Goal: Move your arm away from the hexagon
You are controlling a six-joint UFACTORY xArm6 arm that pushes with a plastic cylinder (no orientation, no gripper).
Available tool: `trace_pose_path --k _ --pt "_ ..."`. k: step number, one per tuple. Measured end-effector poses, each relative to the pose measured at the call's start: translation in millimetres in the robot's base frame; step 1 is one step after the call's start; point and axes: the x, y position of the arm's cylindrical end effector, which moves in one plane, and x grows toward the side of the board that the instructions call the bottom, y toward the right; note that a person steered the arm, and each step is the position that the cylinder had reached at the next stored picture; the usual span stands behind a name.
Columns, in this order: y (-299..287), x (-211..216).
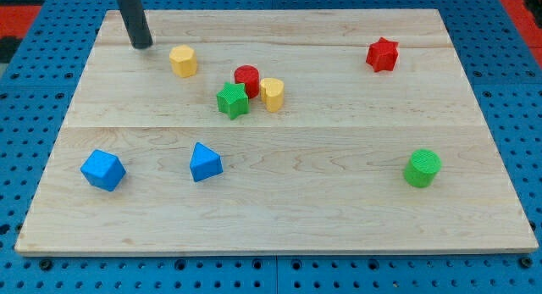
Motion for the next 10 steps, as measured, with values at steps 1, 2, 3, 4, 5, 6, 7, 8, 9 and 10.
trace_pose_path --k 1,2,3,4,5,6,7,8,9,10 --pt "-47.1 -32.3" --pt "-59.5 9.0" --pt "-61.8 89.6" --pt "-33.6 85.4" --pt "-6.7 61.5" --pt "-53.5 47.6" --pt "-23.1 38.6" --pt "-7.6 104.3" --pt "-7.6 107.2" --pt "-17.8 101.5"
